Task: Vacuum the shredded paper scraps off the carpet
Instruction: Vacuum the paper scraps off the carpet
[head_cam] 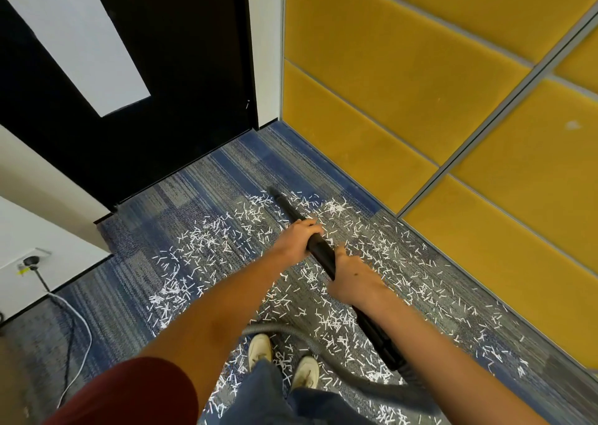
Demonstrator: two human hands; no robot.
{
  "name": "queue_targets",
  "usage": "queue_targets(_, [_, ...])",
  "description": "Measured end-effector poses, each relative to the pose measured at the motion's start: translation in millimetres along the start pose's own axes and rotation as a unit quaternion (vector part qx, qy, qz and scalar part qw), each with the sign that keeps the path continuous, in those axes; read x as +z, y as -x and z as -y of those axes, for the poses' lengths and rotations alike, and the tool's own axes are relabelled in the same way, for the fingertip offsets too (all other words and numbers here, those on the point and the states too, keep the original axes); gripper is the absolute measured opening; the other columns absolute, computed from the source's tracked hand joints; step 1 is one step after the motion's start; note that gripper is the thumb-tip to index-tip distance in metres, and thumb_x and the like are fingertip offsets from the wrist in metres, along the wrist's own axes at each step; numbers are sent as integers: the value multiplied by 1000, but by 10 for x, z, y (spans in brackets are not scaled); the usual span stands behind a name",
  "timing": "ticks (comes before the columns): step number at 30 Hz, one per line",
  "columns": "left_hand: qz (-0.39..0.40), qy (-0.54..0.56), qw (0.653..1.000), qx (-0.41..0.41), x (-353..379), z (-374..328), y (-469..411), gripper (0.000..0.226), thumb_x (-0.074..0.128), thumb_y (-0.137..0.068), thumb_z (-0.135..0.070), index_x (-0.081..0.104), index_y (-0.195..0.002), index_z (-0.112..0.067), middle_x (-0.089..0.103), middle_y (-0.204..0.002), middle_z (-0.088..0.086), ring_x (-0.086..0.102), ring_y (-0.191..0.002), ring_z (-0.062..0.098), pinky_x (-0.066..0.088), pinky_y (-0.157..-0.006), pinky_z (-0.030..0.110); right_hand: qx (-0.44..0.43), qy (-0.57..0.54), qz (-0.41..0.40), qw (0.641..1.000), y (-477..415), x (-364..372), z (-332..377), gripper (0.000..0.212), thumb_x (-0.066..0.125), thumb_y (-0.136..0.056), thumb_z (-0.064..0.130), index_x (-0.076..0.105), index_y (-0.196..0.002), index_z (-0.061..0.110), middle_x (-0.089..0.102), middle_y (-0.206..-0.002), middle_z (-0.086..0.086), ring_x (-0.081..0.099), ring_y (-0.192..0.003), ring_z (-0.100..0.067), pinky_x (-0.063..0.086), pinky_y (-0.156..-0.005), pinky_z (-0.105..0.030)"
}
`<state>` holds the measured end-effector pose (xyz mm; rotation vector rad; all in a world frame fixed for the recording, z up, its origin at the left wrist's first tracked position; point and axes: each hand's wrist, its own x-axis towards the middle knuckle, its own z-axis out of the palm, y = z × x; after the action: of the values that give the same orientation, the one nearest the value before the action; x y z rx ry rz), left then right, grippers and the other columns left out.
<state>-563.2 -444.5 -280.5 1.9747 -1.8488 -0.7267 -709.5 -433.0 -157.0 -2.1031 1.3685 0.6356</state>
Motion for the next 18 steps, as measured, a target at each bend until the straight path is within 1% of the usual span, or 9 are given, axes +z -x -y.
queue_targets(2, [6,-12,1000,-4,-15,0,73,33,66,-79,1,62,-106,-17,56,-118,1,53,-109,23,45,-97,41,-8,3,2,1000,46,28,8,42,53,-89,11,37,-127,11,53,-97,-6,63,-90,-25,56,-81,-39])
queue_targets(4, [6,-18,1000,-12,-36,9,142,34,66,-79,1,62,-107,-18,57,-119,1,54,-109,23,46,-96,40,-21,2,2,1000,81,45,20,40,53,-89,11,38,-126,10,52,-97,-6,61,-86,-24,55,-80,-38])
queue_targets(6, [-1,-16,1000,-18,-43,15,216,33,67,-78,1,62,-104,-18,58,-116,0,55,-108,23,46,-96,41,-34,0,2,999,120,49,33,38,52,-90,12,39,-125,10,48,-95,-5,56,-82,-22,54,-79,-35])
queue_targets(9, [-14,-17,999,-28,-40,45,342,28,68,-77,0,62,-95,-20,59,-107,-1,56,-103,22,48,-92,43,-53,-4,14,999,172,70,62,39,55,-90,17,38,-125,10,47,-97,-6,57,-85,-23,53,-79,-34])
queue_targets(12, [-24,-13,999,-36,-33,98,489,28,67,-76,2,63,-95,-18,59,-105,-1,56,-102,22,46,-94,43,-65,7,22,998,212,141,112,40,54,-90,16,38,-126,9,49,-99,-7,59,-89,-26,53,-81,-36])
queue_targets(13, [-27,-13,999,-36,-27,116,526,29,66,-76,2,63,-98,-17,59,-108,0,56,-104,23,45,-95,43,-69,11,22,997,222,168,131,40,53,-90,15,38,-126,9,51,-100,-8,59,-89,-26,53,-80,-36])
queue_targets(15, [-30,-21,998,-46,-24,123,582,31,66,-78,2,64,-104,-15,59,-115,2,55,-110,23,43,-99,41,-74,16,22,997,236,206,157,38,53,-90,13,38,-124,9,52,-101,-8,60,-88,-26,51,-72,-34])
queue_targets(16, [-34,-24,998,-53,-24,123,605,32,66,-78,2,63,-105,-16,59,-116,2,55,-111,23,43,-100,40,-77,16,22,997,242,218,164,37,53,-90,12,38,-123,9,51,-98,-7,59,-84,-25,48,-69,-33])
queue_targets(18, [-43,-20,997,-57,-13,125,636,30,67,-78,0,63,-102,-17,59,-114,0,55,-108,21,44,-99,41,-84,18,21,996,250,226,161,36,53,-90,12,38,-123,9,49,-94,-5,56,-80,-23,47,-66,-31])
